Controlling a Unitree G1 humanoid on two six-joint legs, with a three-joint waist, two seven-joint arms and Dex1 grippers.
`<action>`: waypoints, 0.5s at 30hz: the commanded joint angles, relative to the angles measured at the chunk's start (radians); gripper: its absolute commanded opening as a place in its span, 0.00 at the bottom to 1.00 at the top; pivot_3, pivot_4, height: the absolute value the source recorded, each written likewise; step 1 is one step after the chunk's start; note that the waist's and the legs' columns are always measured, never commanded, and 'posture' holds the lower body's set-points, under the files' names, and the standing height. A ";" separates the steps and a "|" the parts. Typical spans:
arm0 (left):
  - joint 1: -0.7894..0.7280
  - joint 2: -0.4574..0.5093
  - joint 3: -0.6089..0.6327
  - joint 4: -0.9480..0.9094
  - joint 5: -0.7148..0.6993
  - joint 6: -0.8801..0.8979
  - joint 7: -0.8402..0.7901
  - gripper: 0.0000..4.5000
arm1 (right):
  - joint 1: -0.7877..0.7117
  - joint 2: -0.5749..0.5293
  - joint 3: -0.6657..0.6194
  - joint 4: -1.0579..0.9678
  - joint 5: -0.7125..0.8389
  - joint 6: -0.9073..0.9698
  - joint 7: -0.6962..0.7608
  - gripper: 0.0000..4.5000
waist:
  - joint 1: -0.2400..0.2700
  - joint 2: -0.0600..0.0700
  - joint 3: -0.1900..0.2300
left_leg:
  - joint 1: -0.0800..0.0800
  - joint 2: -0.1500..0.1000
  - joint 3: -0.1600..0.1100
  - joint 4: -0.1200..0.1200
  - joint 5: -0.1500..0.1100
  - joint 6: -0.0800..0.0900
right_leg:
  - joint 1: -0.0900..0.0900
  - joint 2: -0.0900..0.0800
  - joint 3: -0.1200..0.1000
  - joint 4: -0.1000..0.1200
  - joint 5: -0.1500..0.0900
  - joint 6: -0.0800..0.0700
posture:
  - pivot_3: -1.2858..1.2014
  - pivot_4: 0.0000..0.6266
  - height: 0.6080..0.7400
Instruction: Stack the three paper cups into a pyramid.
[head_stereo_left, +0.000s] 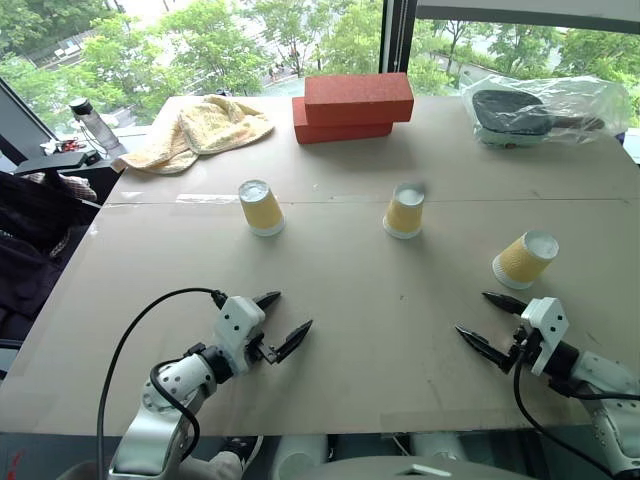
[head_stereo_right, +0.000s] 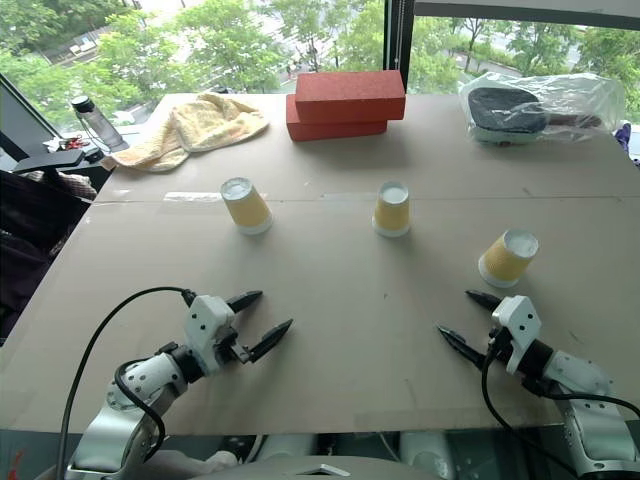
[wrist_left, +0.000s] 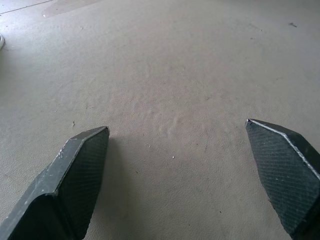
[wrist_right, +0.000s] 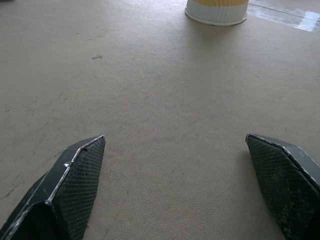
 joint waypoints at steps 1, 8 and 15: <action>0.015 0.012 -0.004 -0.017 -0.009 0.020 -0.017 1.00 | -0.002 0.005 -0.013 -0.037 0.015 0.022 -0.015 0.99 | 0.000 0.000 0.000 | 0.000 0.000 0.000 0.000 0.000 0.000 | 0.000 0.000 0.000 0.000 0.000 0.000 | 0.52 0.24 0.93; -0.001 -0.011 -0.021 -0.040 -0.016 0.063 0.003 1.00 | -0.012 0.012 -0.005 -0.037 0.000 0.054 -0.047 0.99 | 0.001 0.000 0.000 | 0.000 0.000 0.000 0.000 0.000 0.000 | 0.000 0.000 0.000 0.000 0.000 0.000 | 0.52 0.24 0.93; 0.003 -0.026 -0.022 -0.045 -0.011 0.044 0.003 1.00 | -0.048 0.011 0.009 -0.019 -0.013 0.050 -0.037 0.99 | 0.001 0.000 0.000 | 0.000 -0.001 0.000 0.000 0.000 0.000 | 0.000 0.000 0.000 0.000 0.000 0.000 | 0.52 0.24 0.93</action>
